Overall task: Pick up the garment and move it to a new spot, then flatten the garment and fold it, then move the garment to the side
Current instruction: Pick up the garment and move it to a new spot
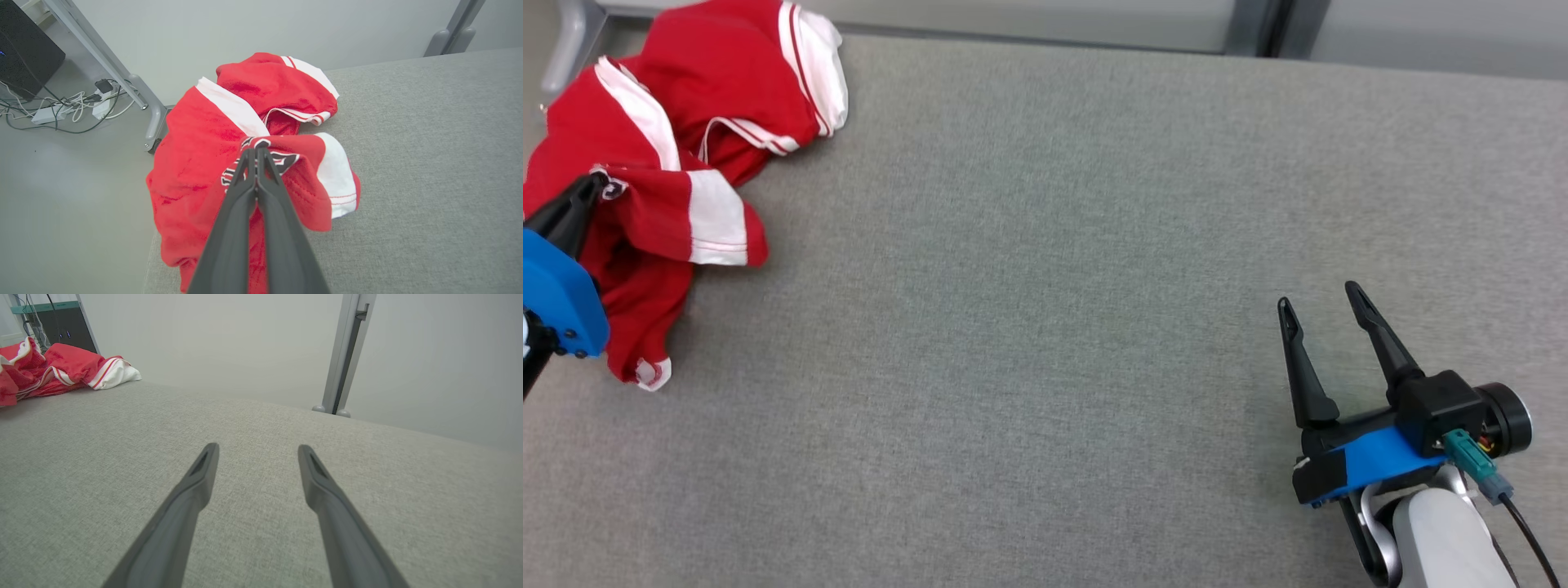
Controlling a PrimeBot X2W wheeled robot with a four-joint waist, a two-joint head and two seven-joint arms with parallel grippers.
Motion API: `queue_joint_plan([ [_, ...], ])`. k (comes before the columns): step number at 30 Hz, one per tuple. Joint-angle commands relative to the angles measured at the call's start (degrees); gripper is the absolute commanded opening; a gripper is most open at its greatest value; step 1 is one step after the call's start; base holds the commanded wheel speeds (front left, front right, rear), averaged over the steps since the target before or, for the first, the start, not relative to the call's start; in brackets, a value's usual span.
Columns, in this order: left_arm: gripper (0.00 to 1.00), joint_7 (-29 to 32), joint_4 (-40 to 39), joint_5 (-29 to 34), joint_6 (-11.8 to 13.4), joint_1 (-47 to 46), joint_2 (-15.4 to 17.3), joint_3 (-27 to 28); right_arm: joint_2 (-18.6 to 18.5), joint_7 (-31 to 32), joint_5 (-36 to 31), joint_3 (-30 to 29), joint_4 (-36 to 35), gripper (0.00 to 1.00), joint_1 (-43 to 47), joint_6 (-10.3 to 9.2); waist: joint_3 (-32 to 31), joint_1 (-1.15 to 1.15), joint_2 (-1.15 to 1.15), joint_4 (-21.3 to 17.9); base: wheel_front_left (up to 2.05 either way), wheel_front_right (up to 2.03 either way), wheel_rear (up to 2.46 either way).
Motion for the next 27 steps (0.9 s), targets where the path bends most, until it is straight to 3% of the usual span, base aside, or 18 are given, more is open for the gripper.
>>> queue_joint_plan([
  [1, 0.0, -0.62, -1.07, 0.36, 0.0, -1.33, 0.68, -0.51, -0.27, -0.06, 0.69, -0.21, 0.37, 1.0, 0.85, -0.02, -2.34, 0.0, 0.0, -1.76, 0.0, 0.0, 0.0],
  [8, 0.0, -0.84, -9.25, 3.32, 0.0, -5.58, 4.14, -2.76, -0.27, -0.06, 3.55, -1.31, 1.49, 1.0, 2.52, -0.02, -7.97, 0.0, 0.0, -5.2, 0.0, 0.0, 0.0],
  [14, 0.0, 0.77, -19.7, 5.91, 0.56, -9.96, 4.23, -3.37, -0.25, -0.05, 5.26, -2.86, 2.2, 1.0, 4.01, -0.02, -11.38, 0.0, 0.0, -8.68, 0.0, 0.0, 0.0],
  [23, 0.0, 1.45, -36.28, 4.59, 2.45, -13.54, -2.07, -2.65, -0.25, -0.06, 7.11, -5.39, 2.33, 1.0, 4.48, -0.02, -12.09, 0.0, 0.0, -13.24, 0.0, 0.0, 0.0],
  [27, 0.0, 0.44, -39.07, 3.43, 3.62, -10.94, -5.83, -3.84, -0.25, -0.05, 7.53, -5.83, 2.14, 1.0, 3.77, -0.02, -10.85, 0.0, 0.0, -14.62, 0.0, 0.0, 0.0],
])
